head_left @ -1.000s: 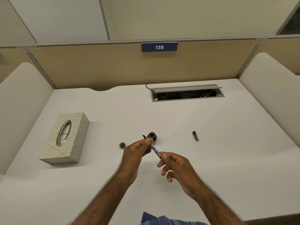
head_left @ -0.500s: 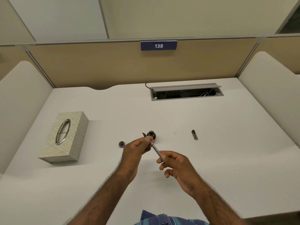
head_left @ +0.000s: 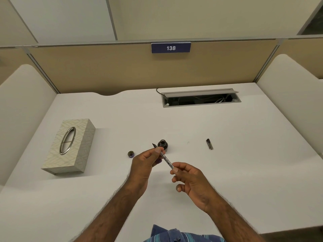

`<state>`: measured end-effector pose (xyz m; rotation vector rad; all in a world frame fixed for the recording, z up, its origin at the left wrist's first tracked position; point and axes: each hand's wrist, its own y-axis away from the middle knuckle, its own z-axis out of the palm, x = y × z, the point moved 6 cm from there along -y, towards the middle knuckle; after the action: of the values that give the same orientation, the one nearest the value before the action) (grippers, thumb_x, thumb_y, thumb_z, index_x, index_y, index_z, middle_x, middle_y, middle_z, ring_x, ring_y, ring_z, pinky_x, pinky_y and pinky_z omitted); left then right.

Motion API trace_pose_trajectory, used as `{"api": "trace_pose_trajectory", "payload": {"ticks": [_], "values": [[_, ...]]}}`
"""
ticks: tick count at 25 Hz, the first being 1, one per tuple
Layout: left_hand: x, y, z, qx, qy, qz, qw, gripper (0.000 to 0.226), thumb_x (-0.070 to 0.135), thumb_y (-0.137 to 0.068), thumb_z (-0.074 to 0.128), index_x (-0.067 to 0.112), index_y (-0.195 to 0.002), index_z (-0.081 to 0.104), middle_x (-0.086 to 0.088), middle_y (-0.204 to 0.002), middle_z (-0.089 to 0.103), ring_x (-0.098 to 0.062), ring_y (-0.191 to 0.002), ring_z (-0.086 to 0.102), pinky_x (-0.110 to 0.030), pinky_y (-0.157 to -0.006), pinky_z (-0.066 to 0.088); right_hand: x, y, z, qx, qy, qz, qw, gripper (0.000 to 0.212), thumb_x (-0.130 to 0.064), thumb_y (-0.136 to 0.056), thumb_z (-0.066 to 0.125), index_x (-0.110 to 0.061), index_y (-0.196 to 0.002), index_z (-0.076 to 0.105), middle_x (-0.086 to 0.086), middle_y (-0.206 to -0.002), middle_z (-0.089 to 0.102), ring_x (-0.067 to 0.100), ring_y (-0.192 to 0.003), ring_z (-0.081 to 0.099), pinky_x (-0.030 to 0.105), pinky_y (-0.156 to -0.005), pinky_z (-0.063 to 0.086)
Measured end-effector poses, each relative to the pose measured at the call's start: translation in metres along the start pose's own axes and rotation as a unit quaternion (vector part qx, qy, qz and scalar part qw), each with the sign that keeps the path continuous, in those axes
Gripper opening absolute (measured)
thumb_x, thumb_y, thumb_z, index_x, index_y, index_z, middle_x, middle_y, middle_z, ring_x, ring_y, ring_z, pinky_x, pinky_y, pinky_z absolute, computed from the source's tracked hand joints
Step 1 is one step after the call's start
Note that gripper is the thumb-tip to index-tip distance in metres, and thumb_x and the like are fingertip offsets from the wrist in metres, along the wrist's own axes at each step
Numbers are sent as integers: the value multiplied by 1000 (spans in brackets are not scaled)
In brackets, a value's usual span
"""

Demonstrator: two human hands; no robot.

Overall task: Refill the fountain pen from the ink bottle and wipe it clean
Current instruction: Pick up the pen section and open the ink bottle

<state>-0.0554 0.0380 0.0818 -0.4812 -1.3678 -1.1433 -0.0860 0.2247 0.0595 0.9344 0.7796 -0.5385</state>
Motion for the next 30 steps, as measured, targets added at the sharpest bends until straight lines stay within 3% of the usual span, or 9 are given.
{"api": "trace_pose_trajectory", "payload": {"ticks": [7,17,21,26,30], "values": [[-1,2,-1,16,4,-13,1000,20,25,-102,68,16,-103,86,-8,-110,84,-28,-114,75,-39,-101,59,2,-1,-2,0,0,7,1000,31,-12,-94,78,-11,-125,78,9,-101,79,21,-84,70,34,-61,53],[0,-3,-10,39,40,-22,998,20,19,-103,67,15,-99,87,-10,-107,84,-27,-109,73,-39,-97,59,7,0,-21,8,12,5,1000,26,-11,-90,78,-9,-115,83,13,-95,75,22,-80,66,33,-58,48],[5,-9,-14,54,55,-17,997,25,18,-102,68,19,-90,89,-23,-124,76,-29,-109,71,-35,-90,60,7,-2,-35,20,4,-11,1000,31,-18,-83,76,-8,-111,84,14,-91,72,21,-76,64,34,-57,45],[8,-8,-18,61,60,-22,996,24,17,-103,67,15,-91,88,-24,-125,76,-25,-101,74,-34,-88,60,-7,-11,-63,116,24,-53,992,19,-9,-97,72,-13,-111,85,10,-92,77,20,-79,64,34,-62,47],[4,-5,-18,69,61,-35,995,19,13,-103,66,10,-97,84,-7,-103,83,-25,-100,74,-38,-92,60,-24,-36,-85,245,115,-106,957,19,-17,-95,81,-24,-113,83,-3,-100,81,13,-82,67,29,-69,52]]}}
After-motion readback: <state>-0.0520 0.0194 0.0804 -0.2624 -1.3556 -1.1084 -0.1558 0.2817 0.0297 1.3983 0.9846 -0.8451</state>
